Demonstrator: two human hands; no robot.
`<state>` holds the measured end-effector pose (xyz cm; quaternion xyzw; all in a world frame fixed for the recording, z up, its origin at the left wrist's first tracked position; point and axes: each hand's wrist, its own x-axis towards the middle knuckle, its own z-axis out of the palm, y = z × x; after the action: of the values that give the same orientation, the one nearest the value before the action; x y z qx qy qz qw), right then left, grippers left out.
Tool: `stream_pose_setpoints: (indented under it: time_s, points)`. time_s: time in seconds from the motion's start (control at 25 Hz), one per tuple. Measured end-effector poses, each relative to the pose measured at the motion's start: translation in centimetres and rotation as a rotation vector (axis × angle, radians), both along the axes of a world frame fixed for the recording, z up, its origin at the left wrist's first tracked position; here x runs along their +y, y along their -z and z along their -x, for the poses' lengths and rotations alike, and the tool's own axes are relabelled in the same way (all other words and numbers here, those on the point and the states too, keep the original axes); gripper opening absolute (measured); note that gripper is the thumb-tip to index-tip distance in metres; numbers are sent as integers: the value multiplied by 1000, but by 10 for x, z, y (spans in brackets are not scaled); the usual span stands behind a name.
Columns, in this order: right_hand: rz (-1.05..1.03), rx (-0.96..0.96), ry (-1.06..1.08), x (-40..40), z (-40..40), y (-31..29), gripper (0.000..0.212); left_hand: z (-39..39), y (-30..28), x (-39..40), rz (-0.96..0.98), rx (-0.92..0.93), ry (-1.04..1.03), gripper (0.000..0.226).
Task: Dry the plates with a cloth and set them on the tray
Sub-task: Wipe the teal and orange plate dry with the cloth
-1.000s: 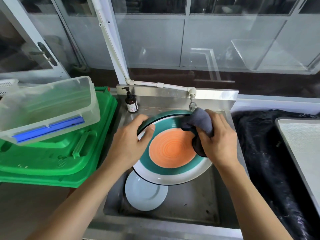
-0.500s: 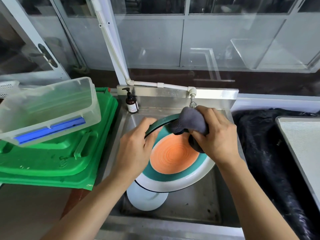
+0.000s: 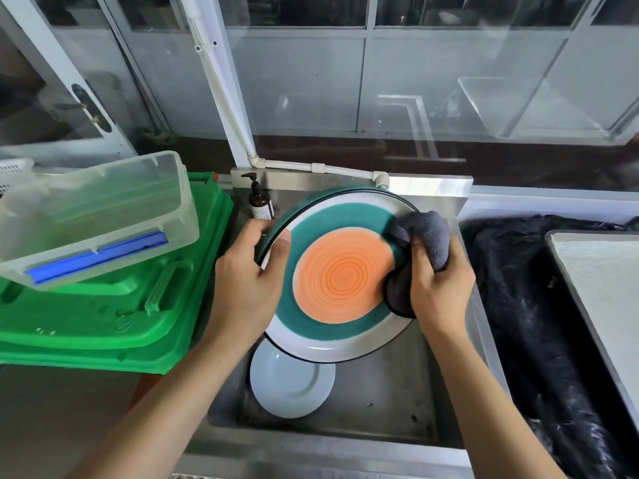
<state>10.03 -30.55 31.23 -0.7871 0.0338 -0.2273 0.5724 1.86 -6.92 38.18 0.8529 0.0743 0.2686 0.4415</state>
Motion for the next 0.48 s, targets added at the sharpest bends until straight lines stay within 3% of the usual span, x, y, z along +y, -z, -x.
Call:
stream_pose_setpoints:
  time_s: [0.08, 0.28, 0.48]
  points:
    - [97, -20, -56, -3, 1, -9, 16, -6, -6, 6, -69, 69, 61, 24]
    - [390, -156, -270, 9, 11, -38, 33, -17, -27, 14, -167, 197, 472, 24]
    - [401, -196, -327, 14, 15, -44, 37, -2, -18, 15, -208, 158, 385, 28]
